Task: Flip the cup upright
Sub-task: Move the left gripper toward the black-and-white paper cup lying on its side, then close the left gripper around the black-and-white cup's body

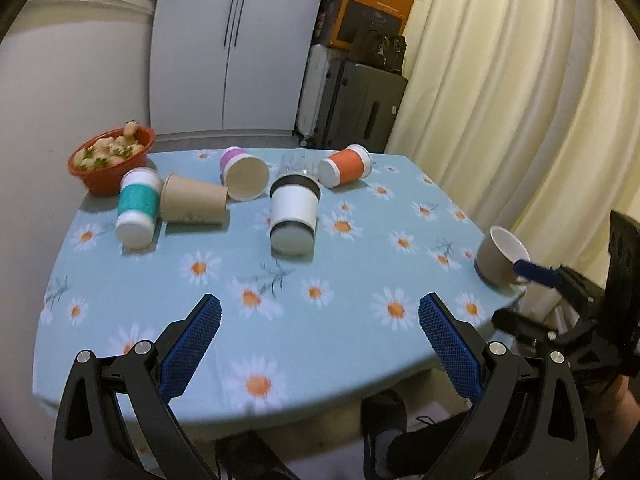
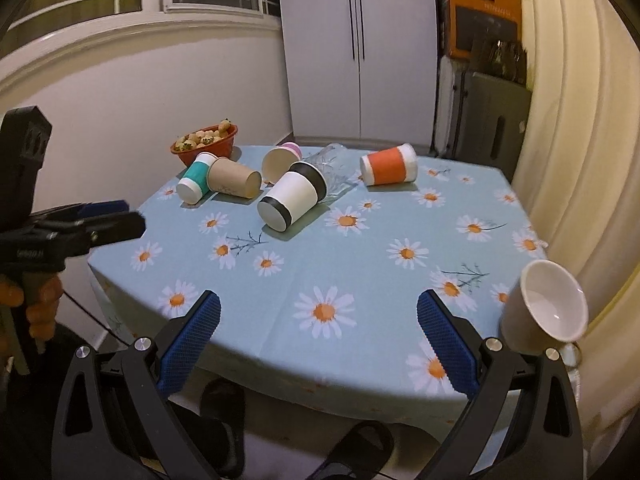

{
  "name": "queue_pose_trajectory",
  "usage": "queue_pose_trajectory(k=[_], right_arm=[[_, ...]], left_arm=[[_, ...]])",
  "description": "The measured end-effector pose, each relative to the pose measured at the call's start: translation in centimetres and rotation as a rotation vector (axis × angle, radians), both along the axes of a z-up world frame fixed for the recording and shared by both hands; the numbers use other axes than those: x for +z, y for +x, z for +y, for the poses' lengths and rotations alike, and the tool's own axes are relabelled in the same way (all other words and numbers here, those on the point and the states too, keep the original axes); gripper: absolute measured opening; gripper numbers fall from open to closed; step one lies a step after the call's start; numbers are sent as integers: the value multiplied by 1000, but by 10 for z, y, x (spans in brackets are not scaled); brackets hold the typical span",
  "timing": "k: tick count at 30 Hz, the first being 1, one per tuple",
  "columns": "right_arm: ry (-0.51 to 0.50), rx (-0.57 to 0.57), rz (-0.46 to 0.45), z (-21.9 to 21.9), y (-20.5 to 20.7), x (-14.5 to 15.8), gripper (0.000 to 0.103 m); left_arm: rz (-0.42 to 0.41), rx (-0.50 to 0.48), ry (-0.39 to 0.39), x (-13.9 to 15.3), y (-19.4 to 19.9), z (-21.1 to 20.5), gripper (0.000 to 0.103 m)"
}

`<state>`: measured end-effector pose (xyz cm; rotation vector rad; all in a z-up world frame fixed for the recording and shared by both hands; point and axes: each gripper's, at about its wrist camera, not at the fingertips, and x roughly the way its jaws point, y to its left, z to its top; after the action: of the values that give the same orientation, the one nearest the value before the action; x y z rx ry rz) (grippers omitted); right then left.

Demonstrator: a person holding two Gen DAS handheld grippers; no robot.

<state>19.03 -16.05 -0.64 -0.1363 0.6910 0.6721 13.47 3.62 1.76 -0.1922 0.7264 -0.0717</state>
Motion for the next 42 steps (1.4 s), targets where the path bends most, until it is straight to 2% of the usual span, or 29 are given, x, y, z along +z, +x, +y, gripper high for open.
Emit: queue_pose_trajectory(k=[11, 15, 17, 21, 29, 32, 35, 37, 42], right_arm=[[8, 29, 156, 21, 89, -6, 98], [17, 35, 177, 26, 106, -10, 98], [18, 44, 181, 28, 112, -10, 98], [25, 54, 204, 30, 121, -15, 98], [34, 69, 238, 25, 128, -25, 98], [37, 72, 255, 24, 132, -28, 98], [31, 77, 260, 25, 134, -31, 98], [33, 81, 260, 25, 134, -32, 98], [34, 83, 268, 24, 134, -33, 98]], left_arm=[[182, -45, 44, -12, 120, 9, 95], [253, -70, 41, -24, 159, 8, 95], [301, -69, 27, -32, 177, 10, 91], [373, -76, 59, -47, 204, 10, 88], [482, -81, 89, -74, 240, 14, 83], [522, -66, 96, -86, 247, 17, 78], [525, -68, 90, -91, 250, 20, 75], [525, -65, 86, -92, 251, 22, 68], [524, -50, 72, -90, 250, 26, 66]])
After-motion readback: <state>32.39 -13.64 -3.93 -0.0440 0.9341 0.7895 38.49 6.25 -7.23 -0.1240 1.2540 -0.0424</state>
